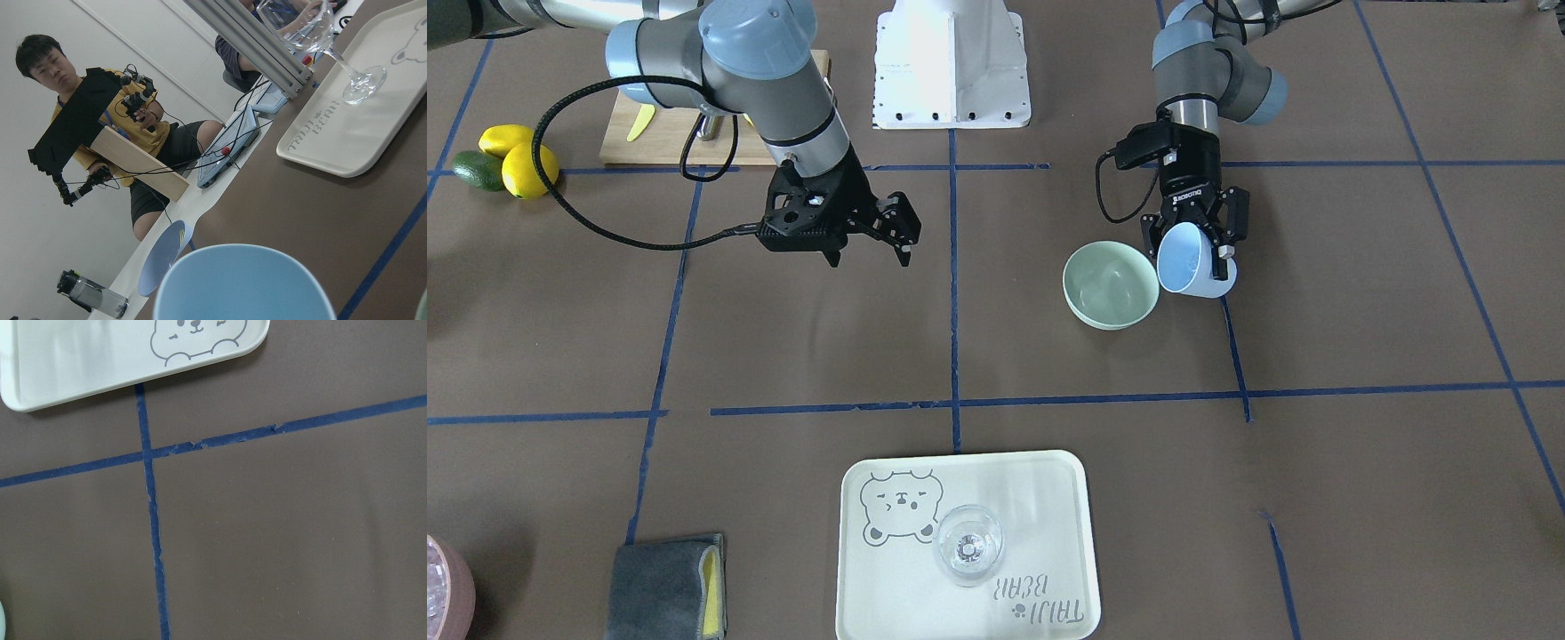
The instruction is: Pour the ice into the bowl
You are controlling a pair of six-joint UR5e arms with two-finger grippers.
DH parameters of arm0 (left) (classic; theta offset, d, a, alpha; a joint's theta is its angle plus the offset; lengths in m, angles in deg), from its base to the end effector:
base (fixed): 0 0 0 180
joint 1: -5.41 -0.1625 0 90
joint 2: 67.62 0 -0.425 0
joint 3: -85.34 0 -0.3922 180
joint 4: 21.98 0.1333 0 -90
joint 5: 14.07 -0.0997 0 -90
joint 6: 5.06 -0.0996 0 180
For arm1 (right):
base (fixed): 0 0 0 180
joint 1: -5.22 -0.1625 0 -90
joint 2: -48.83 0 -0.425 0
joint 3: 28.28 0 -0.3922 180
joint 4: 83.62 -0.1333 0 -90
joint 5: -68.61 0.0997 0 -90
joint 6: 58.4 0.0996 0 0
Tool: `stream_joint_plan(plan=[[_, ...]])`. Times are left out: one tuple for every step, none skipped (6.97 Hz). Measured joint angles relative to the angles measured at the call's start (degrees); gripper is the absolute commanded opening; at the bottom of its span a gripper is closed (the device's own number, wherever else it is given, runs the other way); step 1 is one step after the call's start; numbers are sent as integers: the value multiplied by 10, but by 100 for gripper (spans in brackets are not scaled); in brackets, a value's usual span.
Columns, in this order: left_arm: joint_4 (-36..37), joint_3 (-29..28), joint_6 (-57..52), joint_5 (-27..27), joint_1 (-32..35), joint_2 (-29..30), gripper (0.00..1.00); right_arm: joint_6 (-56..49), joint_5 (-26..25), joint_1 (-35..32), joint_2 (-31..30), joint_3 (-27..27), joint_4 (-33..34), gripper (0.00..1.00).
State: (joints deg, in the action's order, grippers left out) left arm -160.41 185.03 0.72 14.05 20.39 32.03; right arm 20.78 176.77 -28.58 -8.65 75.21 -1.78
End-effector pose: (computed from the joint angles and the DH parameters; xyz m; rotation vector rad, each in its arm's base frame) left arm 0.4476 -0.3487 0.3771 1.4010 -0.0330 0.3687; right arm -0.4716 -0.4388 0.2133 0.0849 -0.9795 0.2185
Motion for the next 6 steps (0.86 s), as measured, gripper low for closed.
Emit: stream_joint_plan(plan=[[12, -3, -59, -10, -4, 3, 0, 0, 0, 0, -1, 0, -4, 100], [17, -6, -114, -21, -6, 5, 0, 1, -1, 0, -1, 0, -5, 100], [19, -10, -158, -29, -7, 5, 0, 2, -1, 0, -1, 0, -5, 100], [19, -13, -204, -37, -9, 6, 0, 2, -1, -1, -1, 0, -5, 100], [21, -15, -259, -48, -10, 9, 0, 2, -1, -2, -1, -1, -5, 100], [22, -18, -300, -57, -10, 12, 0, 4, -1, -2, -1, -1, -5, 100]])
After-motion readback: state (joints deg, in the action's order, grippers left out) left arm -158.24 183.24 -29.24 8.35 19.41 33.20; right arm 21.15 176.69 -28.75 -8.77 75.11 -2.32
